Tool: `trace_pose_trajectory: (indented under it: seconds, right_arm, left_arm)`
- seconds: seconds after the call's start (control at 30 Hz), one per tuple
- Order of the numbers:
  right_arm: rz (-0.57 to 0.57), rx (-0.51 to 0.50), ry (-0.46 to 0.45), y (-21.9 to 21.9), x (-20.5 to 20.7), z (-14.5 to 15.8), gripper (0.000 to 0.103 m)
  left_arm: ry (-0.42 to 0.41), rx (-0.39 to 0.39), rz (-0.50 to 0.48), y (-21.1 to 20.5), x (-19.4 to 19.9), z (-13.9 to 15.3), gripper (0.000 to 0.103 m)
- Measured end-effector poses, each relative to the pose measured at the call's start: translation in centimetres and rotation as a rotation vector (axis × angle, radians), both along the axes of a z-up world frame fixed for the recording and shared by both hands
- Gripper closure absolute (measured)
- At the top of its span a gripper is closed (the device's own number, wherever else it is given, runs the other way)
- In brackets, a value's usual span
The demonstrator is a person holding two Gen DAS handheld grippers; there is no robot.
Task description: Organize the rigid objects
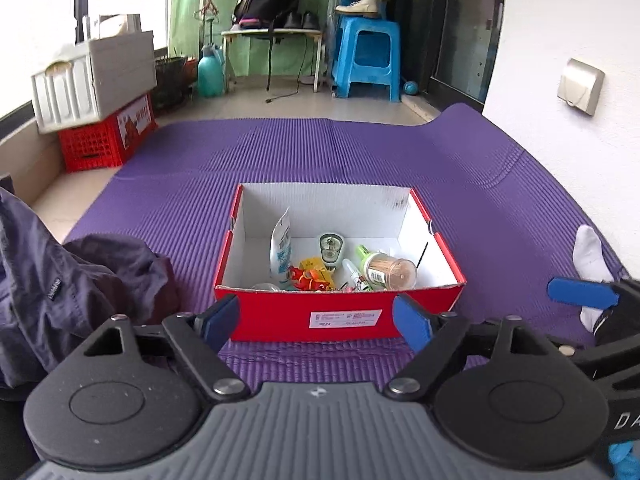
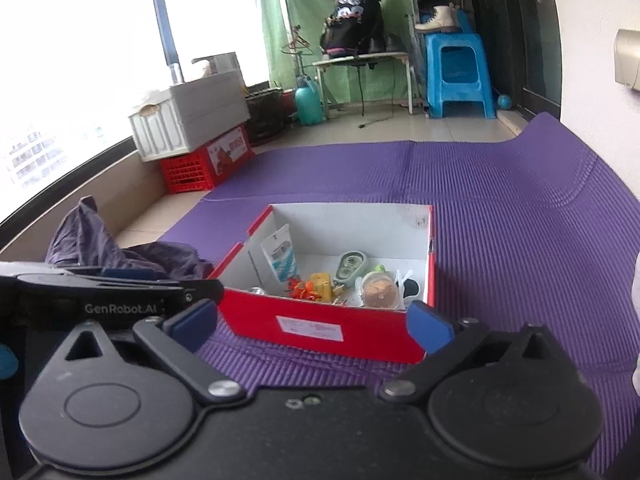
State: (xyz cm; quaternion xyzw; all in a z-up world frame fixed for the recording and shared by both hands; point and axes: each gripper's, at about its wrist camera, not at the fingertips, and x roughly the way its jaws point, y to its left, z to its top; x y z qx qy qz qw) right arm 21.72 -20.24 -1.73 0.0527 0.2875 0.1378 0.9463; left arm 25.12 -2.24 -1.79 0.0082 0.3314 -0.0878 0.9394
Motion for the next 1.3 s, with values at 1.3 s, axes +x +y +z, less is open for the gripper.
trace_pose_trajectory:
  seconds: [1.3]
  right_arm:
    - [-0.038,0.025,-0.084,-1.6,-5.4,-0.7,0.0]
  left_arm:
    - [-0.036,0.005,0.014,1.1,-5.9,0.1,0.0]
